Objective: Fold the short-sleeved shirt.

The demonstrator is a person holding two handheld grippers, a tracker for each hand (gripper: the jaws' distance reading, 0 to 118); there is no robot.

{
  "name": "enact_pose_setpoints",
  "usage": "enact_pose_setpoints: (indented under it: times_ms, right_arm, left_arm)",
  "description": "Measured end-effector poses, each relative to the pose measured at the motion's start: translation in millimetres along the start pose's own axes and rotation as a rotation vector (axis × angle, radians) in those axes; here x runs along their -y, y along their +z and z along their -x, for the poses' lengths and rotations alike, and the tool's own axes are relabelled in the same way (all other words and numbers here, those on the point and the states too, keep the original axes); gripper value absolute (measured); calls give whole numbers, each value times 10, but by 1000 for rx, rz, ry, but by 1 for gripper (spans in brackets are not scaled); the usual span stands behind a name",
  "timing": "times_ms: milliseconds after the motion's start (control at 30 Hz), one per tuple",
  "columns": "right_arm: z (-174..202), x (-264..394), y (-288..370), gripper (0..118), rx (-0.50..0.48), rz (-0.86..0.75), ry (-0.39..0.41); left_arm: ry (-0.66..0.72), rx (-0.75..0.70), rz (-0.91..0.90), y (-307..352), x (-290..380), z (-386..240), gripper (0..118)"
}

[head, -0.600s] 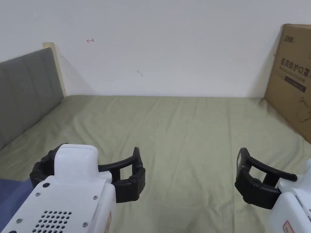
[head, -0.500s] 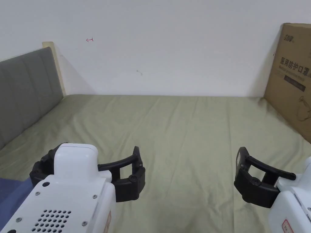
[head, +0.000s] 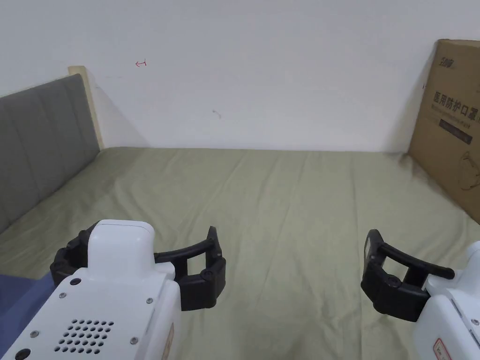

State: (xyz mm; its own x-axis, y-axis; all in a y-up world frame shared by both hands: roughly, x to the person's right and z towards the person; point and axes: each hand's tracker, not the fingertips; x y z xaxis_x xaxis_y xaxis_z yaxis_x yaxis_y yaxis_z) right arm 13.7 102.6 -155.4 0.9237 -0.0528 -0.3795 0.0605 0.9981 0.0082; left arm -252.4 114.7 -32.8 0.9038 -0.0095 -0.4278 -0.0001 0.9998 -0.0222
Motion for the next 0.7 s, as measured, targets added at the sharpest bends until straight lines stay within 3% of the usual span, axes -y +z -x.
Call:
enact_pose_setpoints:
  times_ms: [333, 467, 600, 633, 700]
  right_arm:
    - [3, 7, 0, 118, -4, 10, 8]
    - [107, -1, 13, 118, -1, 4, 85]
    - [280, -39, 37, 118, 6, -25, 175]
    - [362, -53, 55, 118, -8, -57, 226]
    - [574, -32, 93, 118, 21, -116, 437]
  left_arm:
    - [-24, 0, 9, -5, 12, -18, 118]
    - [56, 33, 14, -6, 11, 29, 118]
    - [204, 68, 15, -15, 30, 126, 118]
    - [321, 105, 7, -16, 47, 193, 118]
    - [641, 161, 1, -42, 128, 374, 118]
